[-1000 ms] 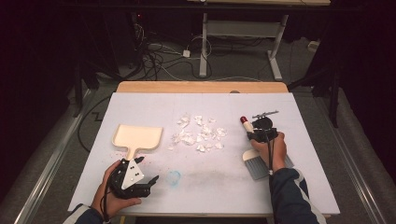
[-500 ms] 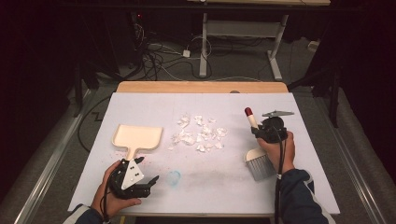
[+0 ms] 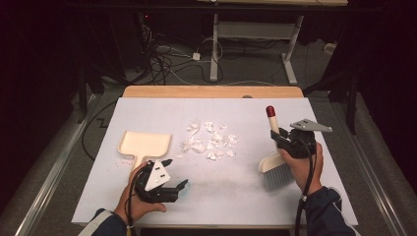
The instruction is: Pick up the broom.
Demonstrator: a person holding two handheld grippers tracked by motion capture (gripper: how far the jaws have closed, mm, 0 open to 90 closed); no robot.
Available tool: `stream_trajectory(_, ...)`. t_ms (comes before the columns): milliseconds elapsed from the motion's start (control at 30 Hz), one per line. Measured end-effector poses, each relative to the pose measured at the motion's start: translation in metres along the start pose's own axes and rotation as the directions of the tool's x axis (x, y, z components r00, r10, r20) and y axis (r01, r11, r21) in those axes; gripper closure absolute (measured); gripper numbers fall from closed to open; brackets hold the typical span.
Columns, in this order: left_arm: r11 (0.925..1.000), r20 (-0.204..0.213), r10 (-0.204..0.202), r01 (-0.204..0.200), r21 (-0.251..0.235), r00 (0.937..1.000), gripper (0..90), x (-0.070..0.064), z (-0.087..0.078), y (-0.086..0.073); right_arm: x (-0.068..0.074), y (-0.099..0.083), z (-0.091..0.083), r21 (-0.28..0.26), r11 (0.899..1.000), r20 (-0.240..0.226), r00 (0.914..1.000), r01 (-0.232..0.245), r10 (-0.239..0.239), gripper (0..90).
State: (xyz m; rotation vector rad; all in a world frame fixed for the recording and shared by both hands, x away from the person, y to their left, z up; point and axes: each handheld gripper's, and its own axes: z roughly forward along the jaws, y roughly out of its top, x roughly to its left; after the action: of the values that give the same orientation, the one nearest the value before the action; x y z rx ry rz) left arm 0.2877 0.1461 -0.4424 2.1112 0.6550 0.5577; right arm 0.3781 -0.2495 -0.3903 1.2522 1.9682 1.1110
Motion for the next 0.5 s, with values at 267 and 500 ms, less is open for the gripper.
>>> stream_trajectory(267, 0.9973, 0.138, 0.039, -0.03, -0.068, 0.9897, 21.7, -0.032, 0.035, 0.05, 0.018, 0.007, -0.029, -0.108, 0.994, -0.01, 0.9995, 0.028, -0.029, 70.6)
stream_trajectory(500, 0.9887, 0.287, 0.004, 0.039, -0.145, 0.9579, 23.4, -0.06, 0.059, 0.094, 0.048, 0.014, -0.046, -0.186, 0.979, -0.015, 0.9964, 0.079, -0.083, 70.5)
